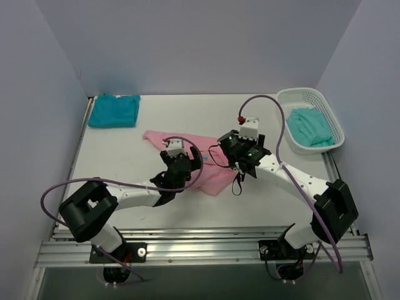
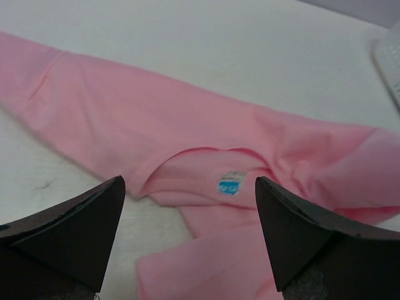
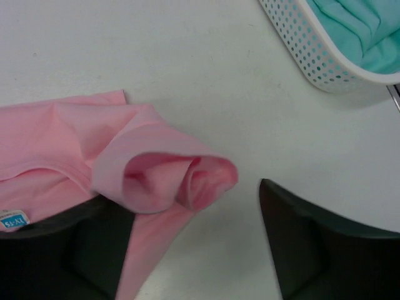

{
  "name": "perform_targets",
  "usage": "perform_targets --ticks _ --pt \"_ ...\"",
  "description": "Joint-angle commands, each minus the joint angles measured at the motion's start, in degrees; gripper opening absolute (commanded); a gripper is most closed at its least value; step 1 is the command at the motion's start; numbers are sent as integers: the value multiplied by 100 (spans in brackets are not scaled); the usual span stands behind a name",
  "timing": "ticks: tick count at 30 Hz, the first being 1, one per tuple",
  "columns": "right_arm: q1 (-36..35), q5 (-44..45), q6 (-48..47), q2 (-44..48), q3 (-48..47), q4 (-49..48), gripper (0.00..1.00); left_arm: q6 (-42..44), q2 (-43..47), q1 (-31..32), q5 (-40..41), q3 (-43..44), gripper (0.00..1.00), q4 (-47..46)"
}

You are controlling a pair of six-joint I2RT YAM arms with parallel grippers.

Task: Fold and stack the t-shirts
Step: Move the tshirt to the center of the board, then flatten the tshirt out

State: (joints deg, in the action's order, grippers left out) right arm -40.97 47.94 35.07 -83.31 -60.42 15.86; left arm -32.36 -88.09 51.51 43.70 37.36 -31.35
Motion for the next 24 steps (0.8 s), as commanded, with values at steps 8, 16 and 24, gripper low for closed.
perform_targets --ticks 8,16,24 --pt "19 655 26 631 -5 497 100 467 -1490 421 -1846 2318 94 -627" --pt "72 962 123 1027 171 533 100 379 -2703 914 -2146 3215 94 -600" --pt "107 989 140 1141 -22 611 100 1335 -3688 1010 -2498 4348 94 -408"
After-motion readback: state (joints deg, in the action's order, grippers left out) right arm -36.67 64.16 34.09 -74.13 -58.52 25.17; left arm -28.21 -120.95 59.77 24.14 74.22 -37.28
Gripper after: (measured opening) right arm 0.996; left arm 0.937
